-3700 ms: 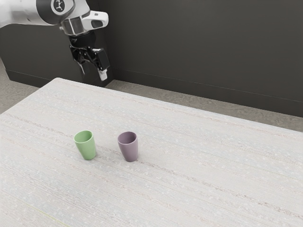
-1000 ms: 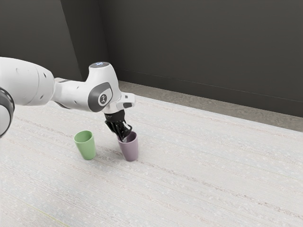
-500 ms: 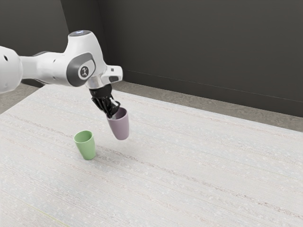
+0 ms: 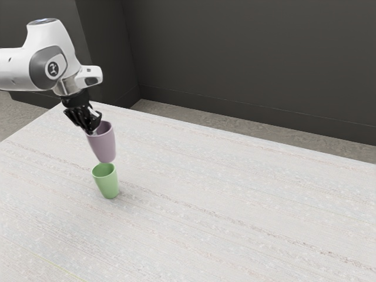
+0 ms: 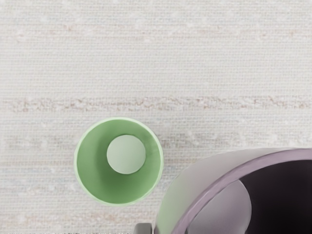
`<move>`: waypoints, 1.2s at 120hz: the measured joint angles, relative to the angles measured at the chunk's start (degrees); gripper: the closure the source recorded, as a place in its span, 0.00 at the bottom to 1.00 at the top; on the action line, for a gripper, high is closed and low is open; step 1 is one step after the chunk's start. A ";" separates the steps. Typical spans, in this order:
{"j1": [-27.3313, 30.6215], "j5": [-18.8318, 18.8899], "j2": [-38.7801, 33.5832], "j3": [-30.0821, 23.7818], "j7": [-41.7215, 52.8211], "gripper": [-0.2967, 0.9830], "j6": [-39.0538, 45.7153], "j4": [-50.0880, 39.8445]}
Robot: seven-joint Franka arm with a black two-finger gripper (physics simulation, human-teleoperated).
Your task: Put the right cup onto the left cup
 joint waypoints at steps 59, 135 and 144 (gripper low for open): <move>3.84 0.13 4.77 2.22 1.70 0.84 2.15 0.96; -0.06 0.09 7.76 3.84 2.52 0.84 4.55 1.71; -0.06 0.10 8.37 3.94 2.56 0.84 5.02 1.80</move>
